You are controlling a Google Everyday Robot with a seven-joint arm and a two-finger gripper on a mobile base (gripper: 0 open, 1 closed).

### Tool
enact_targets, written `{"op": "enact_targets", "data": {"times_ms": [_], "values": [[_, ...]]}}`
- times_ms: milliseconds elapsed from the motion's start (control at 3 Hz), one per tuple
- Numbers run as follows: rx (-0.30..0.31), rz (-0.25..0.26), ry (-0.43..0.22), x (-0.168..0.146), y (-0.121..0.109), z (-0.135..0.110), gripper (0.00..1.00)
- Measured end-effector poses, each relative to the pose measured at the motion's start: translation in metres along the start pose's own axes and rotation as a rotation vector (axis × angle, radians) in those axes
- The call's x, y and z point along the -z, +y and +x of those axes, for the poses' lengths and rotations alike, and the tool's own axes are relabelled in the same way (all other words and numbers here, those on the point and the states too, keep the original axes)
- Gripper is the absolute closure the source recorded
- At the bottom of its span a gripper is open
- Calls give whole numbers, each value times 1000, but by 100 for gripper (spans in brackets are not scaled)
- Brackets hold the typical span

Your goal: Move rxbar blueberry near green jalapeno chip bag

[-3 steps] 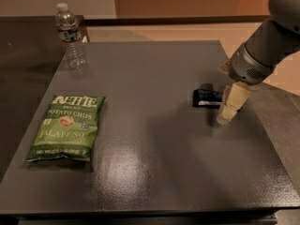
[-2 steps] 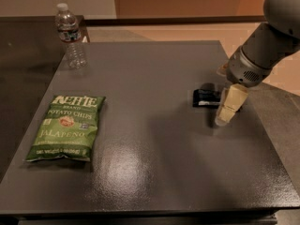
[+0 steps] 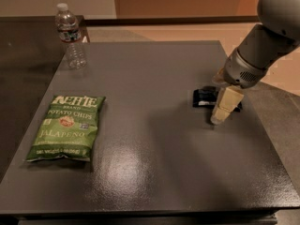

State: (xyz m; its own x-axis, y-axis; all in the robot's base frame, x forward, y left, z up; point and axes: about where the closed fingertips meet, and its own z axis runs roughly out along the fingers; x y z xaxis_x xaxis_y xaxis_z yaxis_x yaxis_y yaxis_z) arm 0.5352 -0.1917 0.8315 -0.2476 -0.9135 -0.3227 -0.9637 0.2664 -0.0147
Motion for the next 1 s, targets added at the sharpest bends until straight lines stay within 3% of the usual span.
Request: {"op": "enact_targets", "data": {"times_ms": [1000], "values": [[-4, -24, -26, 7, 4, -7, 89]]}}
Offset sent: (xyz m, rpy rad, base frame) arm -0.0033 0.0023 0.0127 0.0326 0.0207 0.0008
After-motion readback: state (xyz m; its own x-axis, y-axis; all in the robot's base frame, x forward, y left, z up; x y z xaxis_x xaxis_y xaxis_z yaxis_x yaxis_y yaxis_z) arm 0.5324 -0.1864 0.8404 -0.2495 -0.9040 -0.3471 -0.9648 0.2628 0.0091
